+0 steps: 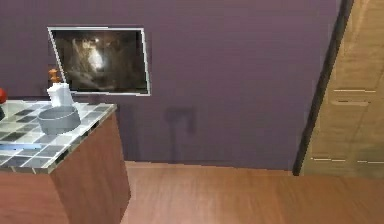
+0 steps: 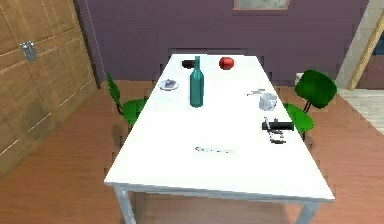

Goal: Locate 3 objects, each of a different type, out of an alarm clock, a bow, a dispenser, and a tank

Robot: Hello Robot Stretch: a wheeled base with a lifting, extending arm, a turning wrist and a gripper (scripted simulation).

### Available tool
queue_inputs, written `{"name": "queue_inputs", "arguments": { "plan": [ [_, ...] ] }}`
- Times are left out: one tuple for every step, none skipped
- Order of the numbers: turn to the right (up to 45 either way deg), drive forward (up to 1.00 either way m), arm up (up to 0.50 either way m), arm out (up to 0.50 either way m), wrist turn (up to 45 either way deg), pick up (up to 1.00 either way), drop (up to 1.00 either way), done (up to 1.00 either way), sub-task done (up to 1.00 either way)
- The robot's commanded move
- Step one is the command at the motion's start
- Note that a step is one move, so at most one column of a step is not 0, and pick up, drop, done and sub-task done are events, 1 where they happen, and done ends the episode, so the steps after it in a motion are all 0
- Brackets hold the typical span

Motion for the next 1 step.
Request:
{"name": "queue_inputs", "arguments": {
  "plan": [
    [3.0,0.00,0.00,0.00,0.0,0.00,0.00,0.00,0.00]
  ]
}}
